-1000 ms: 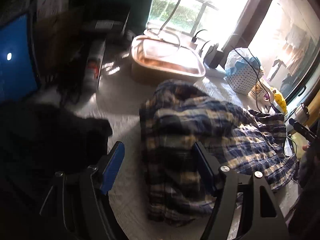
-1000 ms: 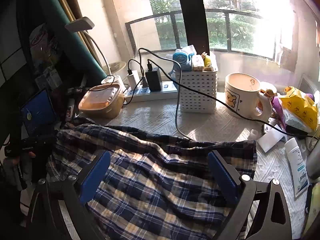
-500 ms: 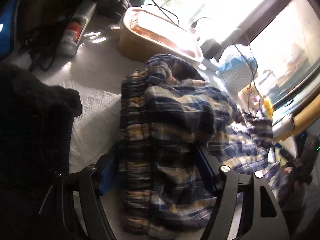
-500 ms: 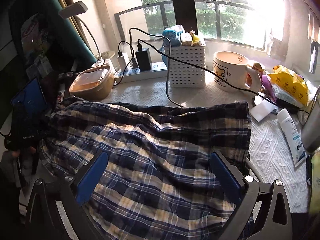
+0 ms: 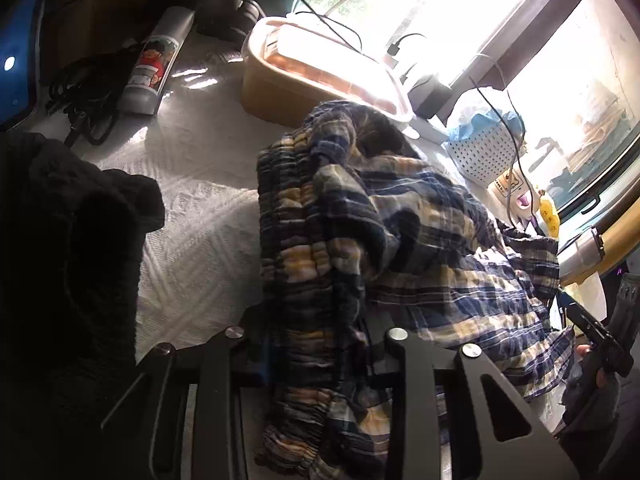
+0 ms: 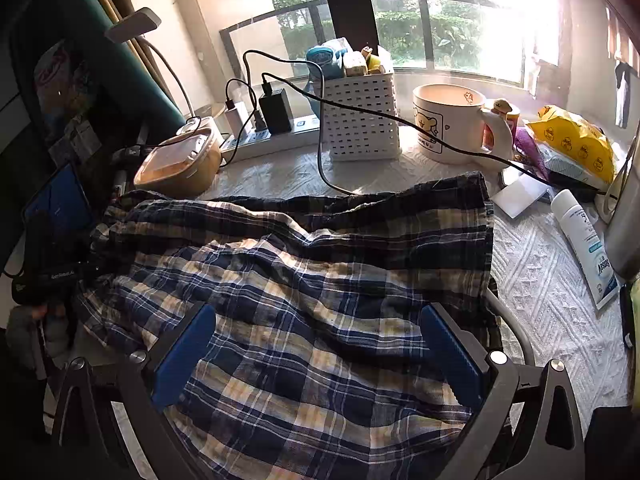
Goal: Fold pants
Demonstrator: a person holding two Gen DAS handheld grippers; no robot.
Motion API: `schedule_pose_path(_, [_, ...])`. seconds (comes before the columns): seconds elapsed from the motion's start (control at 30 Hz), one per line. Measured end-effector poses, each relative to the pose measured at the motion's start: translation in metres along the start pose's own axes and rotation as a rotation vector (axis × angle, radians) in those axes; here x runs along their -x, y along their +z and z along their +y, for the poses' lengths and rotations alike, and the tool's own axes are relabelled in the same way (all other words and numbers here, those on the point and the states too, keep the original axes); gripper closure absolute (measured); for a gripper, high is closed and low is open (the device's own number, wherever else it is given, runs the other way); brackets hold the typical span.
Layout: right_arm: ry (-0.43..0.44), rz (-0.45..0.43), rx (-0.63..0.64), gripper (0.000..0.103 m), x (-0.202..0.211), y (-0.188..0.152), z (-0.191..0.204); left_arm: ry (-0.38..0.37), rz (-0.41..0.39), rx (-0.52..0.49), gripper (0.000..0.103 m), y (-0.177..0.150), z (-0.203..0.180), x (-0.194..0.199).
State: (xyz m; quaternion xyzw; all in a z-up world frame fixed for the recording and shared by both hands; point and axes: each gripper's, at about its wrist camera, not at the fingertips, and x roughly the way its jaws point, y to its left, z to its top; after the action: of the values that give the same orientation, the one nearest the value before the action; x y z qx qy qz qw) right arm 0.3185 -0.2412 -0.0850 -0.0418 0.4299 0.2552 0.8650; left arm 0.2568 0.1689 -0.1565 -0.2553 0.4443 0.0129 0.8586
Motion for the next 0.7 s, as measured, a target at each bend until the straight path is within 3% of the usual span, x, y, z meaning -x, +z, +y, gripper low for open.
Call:
schedule_pose_path(0.4, [0.007, -0.020, -0.027, 0.000, 0.008, -0.004, -0.010, -0.037, -0.055, -0.045, 0.076, 0.008, -0.033, 0.028])
schedule_pose_path(0.7, [0.016, -0.059, -0.039, 0.000, 0.028, -0.002, -0.020, -0.124, -0.108, -0.128, 0.077, 0.015, -0.098, 0.059])
